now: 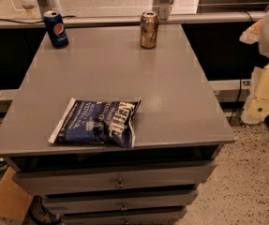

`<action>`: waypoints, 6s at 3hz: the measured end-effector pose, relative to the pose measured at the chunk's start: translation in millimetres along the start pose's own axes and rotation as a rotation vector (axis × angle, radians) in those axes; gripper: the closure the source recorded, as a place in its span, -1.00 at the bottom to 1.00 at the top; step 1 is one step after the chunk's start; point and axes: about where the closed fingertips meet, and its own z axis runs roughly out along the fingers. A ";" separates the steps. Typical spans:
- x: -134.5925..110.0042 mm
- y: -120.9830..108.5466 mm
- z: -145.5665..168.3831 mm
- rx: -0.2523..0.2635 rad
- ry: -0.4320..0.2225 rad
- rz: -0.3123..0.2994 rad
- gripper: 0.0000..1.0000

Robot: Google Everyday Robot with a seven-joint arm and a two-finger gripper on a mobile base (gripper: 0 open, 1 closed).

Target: Move blue chip bag near orange can

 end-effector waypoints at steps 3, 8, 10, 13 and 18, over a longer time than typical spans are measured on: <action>-34.6 31.2 9.0 -0.054 -0.181 -0.017 -1.00; -110.5 74.8 42.8 -0.082 -0.450 -0.060 -1.00; -197.2 74.4 105.3 -0.071 -0.585 -0.089 -1.00; -260.3 81.8 172.4 -0.122 -0.647 -0.065 -0.63; -207.1 48.5 98.0 0.058 -0.589 0.017 1.00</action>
Offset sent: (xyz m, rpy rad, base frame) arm -0.0162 0.0266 -0.0092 0.1703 0.0329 0.0643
